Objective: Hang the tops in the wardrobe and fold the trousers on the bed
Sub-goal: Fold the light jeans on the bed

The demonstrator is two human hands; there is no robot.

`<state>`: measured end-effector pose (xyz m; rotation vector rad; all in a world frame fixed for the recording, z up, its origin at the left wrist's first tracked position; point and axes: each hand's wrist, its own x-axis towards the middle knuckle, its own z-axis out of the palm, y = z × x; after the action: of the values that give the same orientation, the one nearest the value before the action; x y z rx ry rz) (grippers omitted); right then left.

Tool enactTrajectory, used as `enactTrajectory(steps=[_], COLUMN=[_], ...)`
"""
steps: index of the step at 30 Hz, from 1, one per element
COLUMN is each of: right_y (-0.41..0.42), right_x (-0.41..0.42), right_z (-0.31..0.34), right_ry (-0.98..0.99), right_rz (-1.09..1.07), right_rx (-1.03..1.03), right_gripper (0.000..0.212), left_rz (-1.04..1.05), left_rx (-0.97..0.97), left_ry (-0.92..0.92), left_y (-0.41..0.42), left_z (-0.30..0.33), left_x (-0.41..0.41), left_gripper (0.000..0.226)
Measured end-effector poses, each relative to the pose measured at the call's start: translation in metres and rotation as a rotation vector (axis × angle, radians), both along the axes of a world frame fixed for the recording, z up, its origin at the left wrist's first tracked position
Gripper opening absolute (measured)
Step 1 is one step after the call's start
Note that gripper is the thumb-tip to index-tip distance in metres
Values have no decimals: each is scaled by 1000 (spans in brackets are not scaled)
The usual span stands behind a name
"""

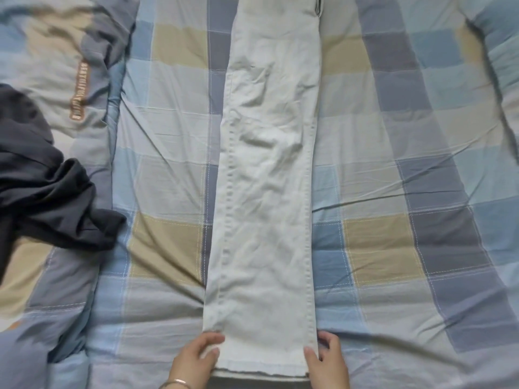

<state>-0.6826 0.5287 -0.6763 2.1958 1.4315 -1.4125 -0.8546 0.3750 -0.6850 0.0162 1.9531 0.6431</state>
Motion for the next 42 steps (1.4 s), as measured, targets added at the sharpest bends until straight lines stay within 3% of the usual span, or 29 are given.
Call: enactTrajectory(steps=[4, 7, 9, 10, 12, 15, 17, 20, 22, 25, 29, 32, 34, 37, 42], right_y=[12, 37, 58, 69, 96, 131, 148, 167, 183, 200, 184, 162, 144, 123, 124], right_x=[-5, -18, -29, -32, -40, -40, -45, -58, -78, -113, -138, -126, -111, -97, -104], right_z=[25, 52, 70, 83, 103, 118, 106, 67, 48, 14, -23, -28, -24, -23, -27], right_ry=[-69, -17, 91, 157, 278, 516, 479, 319, 290, 344, 468, 394, 352, 178, -15], right_rz=[141, 241, 338, 403, 476, 681, 733, 752, 690, 557, 163, 58, 146, 322, 357], right_rx=[-126, -154, -189, -225, -329, -542, -586, -283, -94, 93, 91, 120, 111, 134, 365], right_gripper=[9, 36, 38, 30, 16, 18, 21, 24, 18, 12, 12, 12, 4, 1, 30], left_rz=[34, -38, -20, -70, -218, -531, -534, -213, 3, 80, 213, 356, 358, 196, -14], left_rx=[-65, 60, 81, 74, -43, -50, 26, 149, 206, 254, 260, 275, 253, 163, 225], left_ry=[-93, -254, -274, -215, -16, 351, 425, 237, 94, 128, 93, 68, 94, 203, 469], left_y=[8, 10, 21, 26, 41, 64, 72, 101, 124, 154, 165, 143, 121, 102, 126], left_z=[25, 50, 57, 65, 86, 88, 87, 81, 69, 36, -15, -28, -32, -32, -11], left_x=[-6, -17, -28, -36, -51, -77, -84, -100, -118, -143, -142, -115, -98, -86, -92], left_gripper=[49, 23, 38, 44, 16, 5, 6, 23, 20, 20, 42, 36, 53, 57, 37])
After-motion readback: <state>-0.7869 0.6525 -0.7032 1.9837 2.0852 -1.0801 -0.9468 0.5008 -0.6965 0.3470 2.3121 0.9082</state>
